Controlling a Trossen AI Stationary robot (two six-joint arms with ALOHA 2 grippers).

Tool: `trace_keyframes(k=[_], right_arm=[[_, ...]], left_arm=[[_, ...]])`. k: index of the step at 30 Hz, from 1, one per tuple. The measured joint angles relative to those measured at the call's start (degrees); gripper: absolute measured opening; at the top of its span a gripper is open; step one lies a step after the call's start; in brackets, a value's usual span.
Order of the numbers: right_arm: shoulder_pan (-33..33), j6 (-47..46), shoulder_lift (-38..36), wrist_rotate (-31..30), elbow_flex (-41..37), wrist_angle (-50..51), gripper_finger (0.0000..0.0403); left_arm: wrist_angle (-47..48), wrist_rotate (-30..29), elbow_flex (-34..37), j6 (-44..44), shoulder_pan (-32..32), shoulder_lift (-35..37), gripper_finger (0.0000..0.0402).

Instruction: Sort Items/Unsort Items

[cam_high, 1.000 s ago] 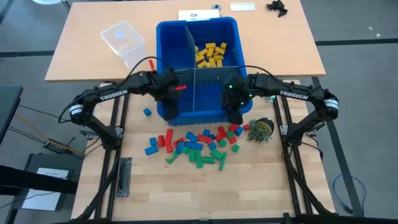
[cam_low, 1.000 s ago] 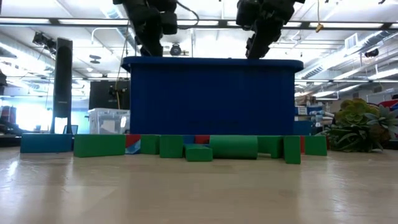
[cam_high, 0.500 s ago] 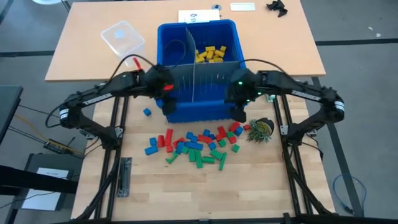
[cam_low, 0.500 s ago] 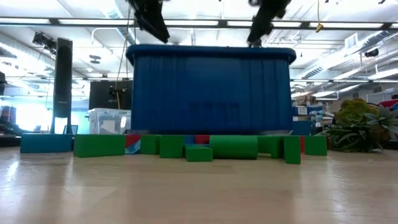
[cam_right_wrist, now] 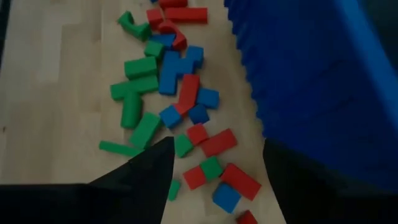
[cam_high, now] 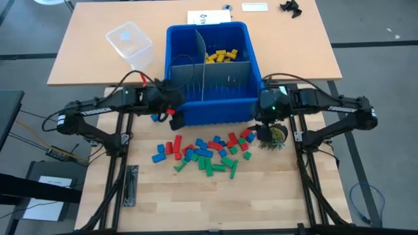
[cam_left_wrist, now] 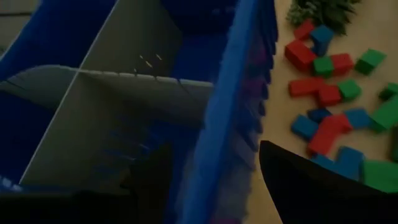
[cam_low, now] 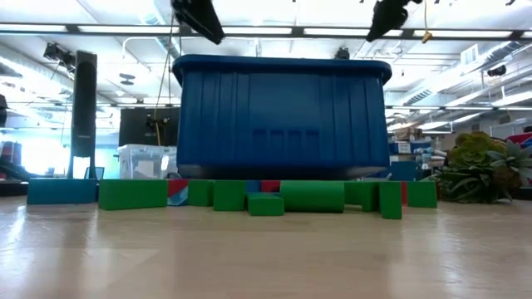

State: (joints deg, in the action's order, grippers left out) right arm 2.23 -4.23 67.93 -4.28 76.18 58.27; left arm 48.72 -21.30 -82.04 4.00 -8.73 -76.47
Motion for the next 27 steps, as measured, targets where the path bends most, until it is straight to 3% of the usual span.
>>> trace_keyframes(k=[7,14,19,27], right_arm=[[-3.8,-6.9,-2.8,-0.9,-11.6,-3.2,0.0226],[-8.3,-12.1,-3.1,-0.7,-21.0,-12.8,0.0212],[-9.4,-12.5,-3.1,-0.7,-23.2,-14.3,0.0205],[-9.2,-8.7,-2.7,-2.9,-29.2,-15.8,0.0208]], left_arm=[[-12.8,-0.1,7.0,3.0,-2.9,-0.1,0.0248],[-16.0,9.8,13.4,-2.4,-3.6,-0.1,0.0246],[-18.6,11.6,20.0,-4.9,-3.4,-0.2,0.0237],[-22.5,12.0,24.1,-6.0,-3.5,-0.1,0.0232]])
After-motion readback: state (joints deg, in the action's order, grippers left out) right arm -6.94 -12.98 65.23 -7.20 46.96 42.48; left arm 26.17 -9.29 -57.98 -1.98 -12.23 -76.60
